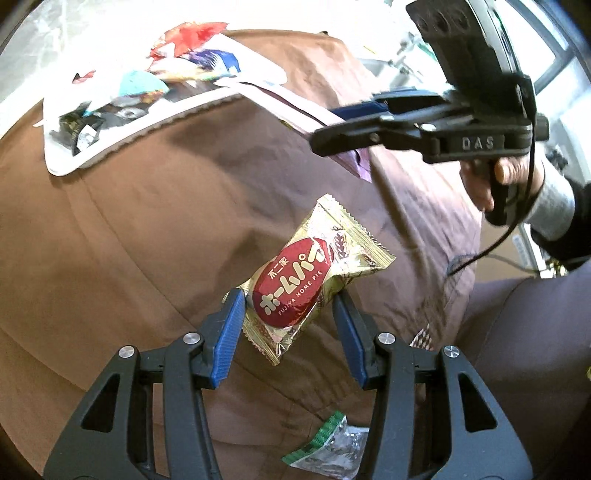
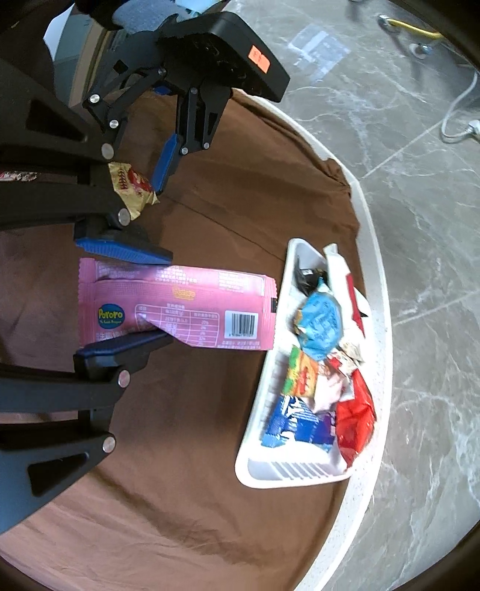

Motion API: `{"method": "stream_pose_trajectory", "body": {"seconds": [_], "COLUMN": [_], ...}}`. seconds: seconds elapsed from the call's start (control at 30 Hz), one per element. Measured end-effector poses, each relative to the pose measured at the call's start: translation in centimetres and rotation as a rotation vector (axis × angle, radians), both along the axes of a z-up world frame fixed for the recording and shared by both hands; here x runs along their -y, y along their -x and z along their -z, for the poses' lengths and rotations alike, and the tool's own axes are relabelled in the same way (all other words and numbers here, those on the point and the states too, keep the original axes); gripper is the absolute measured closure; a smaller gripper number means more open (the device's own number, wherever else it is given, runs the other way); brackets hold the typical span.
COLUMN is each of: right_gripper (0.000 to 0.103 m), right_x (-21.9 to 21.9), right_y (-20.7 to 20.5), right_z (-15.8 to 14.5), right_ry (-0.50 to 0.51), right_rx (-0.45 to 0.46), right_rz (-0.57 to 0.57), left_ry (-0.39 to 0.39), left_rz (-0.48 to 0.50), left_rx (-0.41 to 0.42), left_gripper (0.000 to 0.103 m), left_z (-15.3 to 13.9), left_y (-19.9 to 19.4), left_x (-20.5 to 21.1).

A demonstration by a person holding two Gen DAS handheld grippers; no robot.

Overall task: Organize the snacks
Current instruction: 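Carry both packets into the white tray and open both tools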

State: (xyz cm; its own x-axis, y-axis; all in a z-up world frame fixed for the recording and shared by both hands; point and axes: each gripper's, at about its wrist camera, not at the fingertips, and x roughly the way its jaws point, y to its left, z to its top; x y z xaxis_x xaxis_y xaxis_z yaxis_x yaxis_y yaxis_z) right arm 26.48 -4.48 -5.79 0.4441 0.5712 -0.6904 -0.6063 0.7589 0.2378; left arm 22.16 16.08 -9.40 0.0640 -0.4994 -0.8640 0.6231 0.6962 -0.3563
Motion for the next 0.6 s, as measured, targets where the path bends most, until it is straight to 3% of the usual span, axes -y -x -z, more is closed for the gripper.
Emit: {"method": "stream_pose_trajectory", "body": {"seconds": [0.4, 0.6], "right_gripper": [0.064, 0.064], "right_x": [1.9, 2.2], "right_y": [-3.3, -5.9], "right_z": [-2.6, -3.7], "right_ry": [-0.078, -0.097], "right_rx": [0.014, 0.017], "right_rz": [0.074, 0.099], "left_ry": [0.089, 0.089], "left_rz": [-0.180, -0.259], "left_rx": [0.039, 0.048], "left_gripper": [0.056, 0.056], "left_z": [-3.8, -5.1], "left_y": [-6.7, -11.3], "left_x": [-2.2, -2.5]}}
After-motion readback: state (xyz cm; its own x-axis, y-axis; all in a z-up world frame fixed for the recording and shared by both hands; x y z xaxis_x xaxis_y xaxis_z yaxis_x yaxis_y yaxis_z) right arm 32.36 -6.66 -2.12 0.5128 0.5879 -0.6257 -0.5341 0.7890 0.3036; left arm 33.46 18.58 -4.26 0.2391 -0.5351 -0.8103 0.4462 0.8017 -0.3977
